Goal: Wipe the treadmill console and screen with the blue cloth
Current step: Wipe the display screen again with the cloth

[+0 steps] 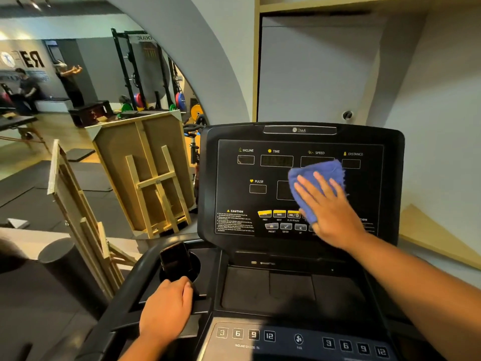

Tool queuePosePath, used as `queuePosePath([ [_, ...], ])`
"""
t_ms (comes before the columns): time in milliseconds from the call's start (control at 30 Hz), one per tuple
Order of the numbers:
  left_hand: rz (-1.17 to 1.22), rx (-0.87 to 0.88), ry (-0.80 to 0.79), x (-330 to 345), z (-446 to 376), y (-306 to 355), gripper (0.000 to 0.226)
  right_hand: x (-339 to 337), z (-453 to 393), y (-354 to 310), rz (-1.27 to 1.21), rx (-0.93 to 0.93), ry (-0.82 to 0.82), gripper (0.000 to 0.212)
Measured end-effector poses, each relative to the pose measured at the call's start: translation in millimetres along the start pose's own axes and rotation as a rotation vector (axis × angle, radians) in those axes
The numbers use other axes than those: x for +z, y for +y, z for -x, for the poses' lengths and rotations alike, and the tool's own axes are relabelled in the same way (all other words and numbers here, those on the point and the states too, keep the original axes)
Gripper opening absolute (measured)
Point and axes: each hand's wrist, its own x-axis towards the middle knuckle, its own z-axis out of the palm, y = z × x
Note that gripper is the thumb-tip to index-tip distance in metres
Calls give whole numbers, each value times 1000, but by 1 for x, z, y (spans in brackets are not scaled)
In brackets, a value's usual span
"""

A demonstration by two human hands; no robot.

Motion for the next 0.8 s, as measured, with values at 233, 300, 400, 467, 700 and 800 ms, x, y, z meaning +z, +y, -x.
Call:
queuePosePath([
  [233,-22,5,8,6,-3,-8,33,-7,-67,-46,16,67,45,73],
  [300,-31,12,1,8,-3,-8,33,6,-40,-58,6,-160,-9,75],
  [400,-28,6,-1,5,-1,-3,32,19,10,-49,24,-332,-113,80],
  [467,-17,5,-9,2,0,-1,31,20,40,-27,11,-313,-135,85],
  [700,-32,-1,-17,-7,0,7,30,-20,-1,41,-86,282,37,65],
  [800,-36,-8,-24,-8,0,9,29,-22,-49,17,-75,368,73,67],
])
